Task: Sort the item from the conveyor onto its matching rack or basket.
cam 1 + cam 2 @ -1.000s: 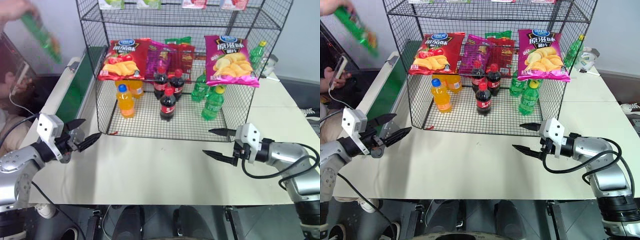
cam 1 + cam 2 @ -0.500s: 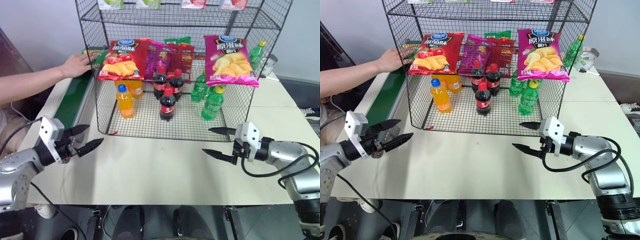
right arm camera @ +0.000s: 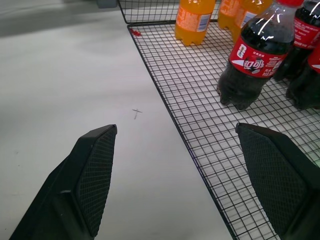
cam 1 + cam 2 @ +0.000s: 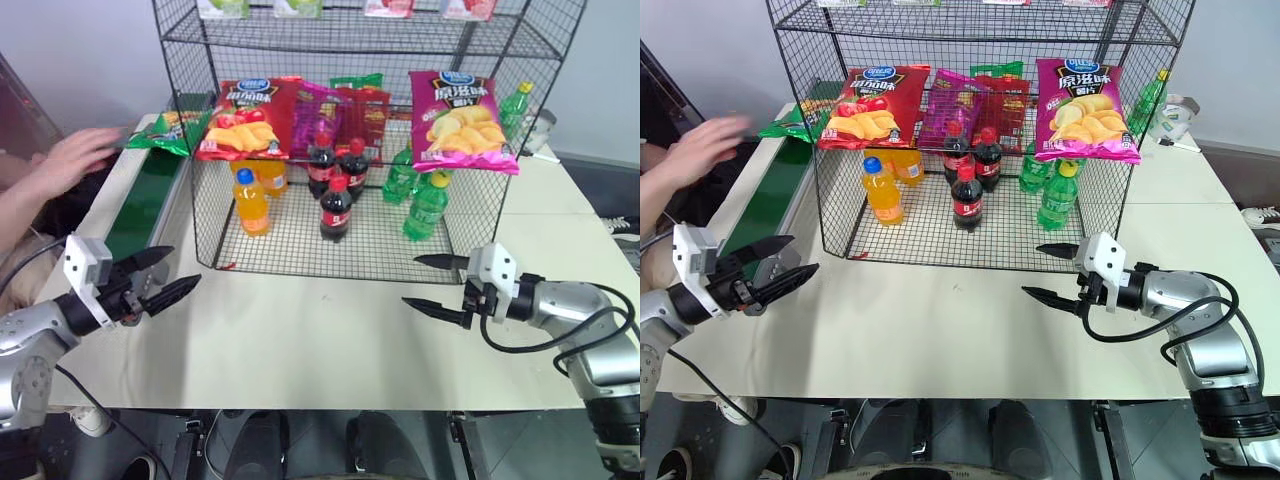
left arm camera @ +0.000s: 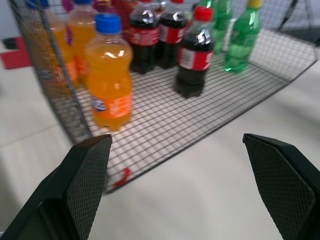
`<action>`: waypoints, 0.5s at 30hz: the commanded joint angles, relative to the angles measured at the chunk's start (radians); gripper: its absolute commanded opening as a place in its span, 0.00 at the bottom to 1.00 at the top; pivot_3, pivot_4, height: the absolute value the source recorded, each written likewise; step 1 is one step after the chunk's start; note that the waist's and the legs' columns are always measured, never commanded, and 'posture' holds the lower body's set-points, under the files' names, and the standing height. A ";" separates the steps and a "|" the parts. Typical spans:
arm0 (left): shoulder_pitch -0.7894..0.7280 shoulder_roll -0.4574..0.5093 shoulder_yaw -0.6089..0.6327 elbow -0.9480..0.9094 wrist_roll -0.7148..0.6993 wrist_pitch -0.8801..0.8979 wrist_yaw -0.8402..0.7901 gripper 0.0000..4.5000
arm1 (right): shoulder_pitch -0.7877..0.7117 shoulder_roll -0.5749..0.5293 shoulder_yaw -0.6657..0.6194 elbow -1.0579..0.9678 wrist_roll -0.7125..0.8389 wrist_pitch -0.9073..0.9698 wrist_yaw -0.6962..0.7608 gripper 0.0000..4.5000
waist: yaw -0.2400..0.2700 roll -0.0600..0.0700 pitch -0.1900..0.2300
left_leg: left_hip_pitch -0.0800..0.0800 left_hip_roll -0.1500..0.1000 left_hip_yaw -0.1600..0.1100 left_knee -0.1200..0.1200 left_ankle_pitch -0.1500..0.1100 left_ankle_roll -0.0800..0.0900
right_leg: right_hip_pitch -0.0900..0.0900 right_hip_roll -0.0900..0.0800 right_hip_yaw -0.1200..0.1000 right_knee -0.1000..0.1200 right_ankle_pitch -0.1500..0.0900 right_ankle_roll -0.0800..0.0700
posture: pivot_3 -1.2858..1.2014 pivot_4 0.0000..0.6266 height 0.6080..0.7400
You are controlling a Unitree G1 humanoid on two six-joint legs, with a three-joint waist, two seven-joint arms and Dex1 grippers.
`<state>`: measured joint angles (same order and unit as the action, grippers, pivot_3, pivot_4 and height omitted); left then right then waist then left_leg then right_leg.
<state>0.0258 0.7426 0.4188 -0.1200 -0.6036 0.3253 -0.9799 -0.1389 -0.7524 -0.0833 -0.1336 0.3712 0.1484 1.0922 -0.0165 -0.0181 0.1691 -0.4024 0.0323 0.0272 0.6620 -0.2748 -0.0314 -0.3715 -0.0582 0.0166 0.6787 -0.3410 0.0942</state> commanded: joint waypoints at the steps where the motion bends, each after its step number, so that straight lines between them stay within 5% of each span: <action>1: -0.012 -0.007 0.030 -0.005 0.026 -0.073 0.015 1.00 | -0.028 0.014 -0.005 -0.020 0.025 0.008 -0.007 0.88 | -0.001 0.000 0.000 | 0.000 0.000 0.000 0.000 0.000 0.000 | 0.000 0.000 0.000 0.000 0.000 0.000 | 0.52 0.24 0.99; 8: 0.000 0.000 0.055 0.013 0.037 -0.109 0.027 1.00 | -0.071 0.036 -0.011 -0.019 0.079 0.079 0.001 0.88 | 0.000 0.000 0.000 | 0.000 0.000 0.000 0.000 0.000 0.000 | 0.000 0.000 0.000 0.000 0.000 0.000 | 0.52 0.24 0.99; 10: 0.020 0.004 0.067 0.014 0.046 -0.144 0.012 1.00 | -0.086 0.038 -0.013 -0.026 0.117 0.116 0.017 1.00 | -0.001 0.000 0.000 | 0.000 0.000 0.000 0.000 0.000 0.000 | 0.000 0.000 0.000 0.000 0.000 0.000 | 0.52 0.24 0.99; 15: 0.066 0.002 0.104 0.001 0.070 -0.208 0.020 1.00 | -0.093 0.040 0.021 -0.050 0.124 0.139 0.043 1.00 | -0.001 0.000 0.000 | 0.000 0.000 0.000 0.000 0.000 0.000 | 0.000 0.000 0.000 0.000 0.000 0.000 | 0.52 0.24 0.99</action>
<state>0.0834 0.7357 0.4711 -0.0980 -0.5451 0.1609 -0.9589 -0.2193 -0.7182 -0.0718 -0.1369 0.4687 0.2823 1.1249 -0.0172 -0.0181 0.1691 -0.4026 0.0325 0.0272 0.6619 -0.2749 -0.0312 -0.3717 -0.0585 0.0166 0.6787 -0.3411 0.0941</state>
